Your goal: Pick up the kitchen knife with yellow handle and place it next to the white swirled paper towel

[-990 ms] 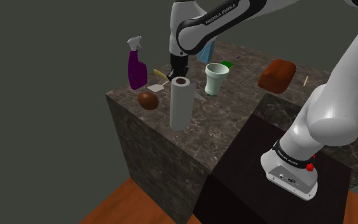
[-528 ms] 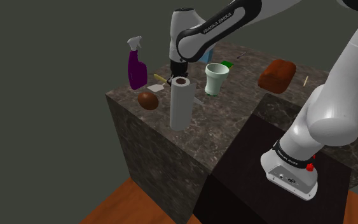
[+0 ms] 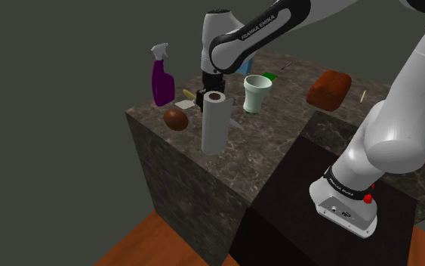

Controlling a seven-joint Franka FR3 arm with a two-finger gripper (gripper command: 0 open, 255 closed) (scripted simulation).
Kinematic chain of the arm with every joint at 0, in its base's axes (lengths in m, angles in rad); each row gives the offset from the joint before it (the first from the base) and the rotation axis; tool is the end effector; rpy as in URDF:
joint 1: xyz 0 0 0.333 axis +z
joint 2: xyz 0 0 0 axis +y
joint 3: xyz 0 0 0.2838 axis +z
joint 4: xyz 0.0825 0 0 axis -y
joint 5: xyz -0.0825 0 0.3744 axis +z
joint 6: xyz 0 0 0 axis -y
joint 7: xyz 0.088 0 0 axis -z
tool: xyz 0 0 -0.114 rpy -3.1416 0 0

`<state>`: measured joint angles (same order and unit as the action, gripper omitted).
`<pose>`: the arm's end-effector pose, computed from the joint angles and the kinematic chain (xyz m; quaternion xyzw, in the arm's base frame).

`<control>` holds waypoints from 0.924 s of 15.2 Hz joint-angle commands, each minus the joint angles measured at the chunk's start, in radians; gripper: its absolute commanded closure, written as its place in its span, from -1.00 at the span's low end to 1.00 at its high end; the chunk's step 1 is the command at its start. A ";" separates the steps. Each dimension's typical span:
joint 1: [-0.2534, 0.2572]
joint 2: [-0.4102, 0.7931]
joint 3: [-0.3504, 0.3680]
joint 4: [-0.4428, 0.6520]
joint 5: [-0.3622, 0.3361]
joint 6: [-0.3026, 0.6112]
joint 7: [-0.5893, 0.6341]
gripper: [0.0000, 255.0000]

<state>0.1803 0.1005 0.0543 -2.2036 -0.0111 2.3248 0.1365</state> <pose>0.5197 0.1240 0.3057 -0.9986 -0.0526 -0.0105 0.0006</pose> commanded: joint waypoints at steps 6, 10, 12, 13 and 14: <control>-0.001 -0.072 0.001 0.050 0.006 -0.121 -0.004 -1.00; -0.001 -0.072 0.001 0.050 0.006 -0.121 -0.004 -1.00; -0.001 -0.072 0.001 0.050 0.006 -0.121 -0.004 -1.00; -0.001 -0.072 0.001 0.050 0.006 -0.121 -0.004 -1.00; -0.001 -0.072 0.001 0.050 0.006 -0.121 -0.004 -1.00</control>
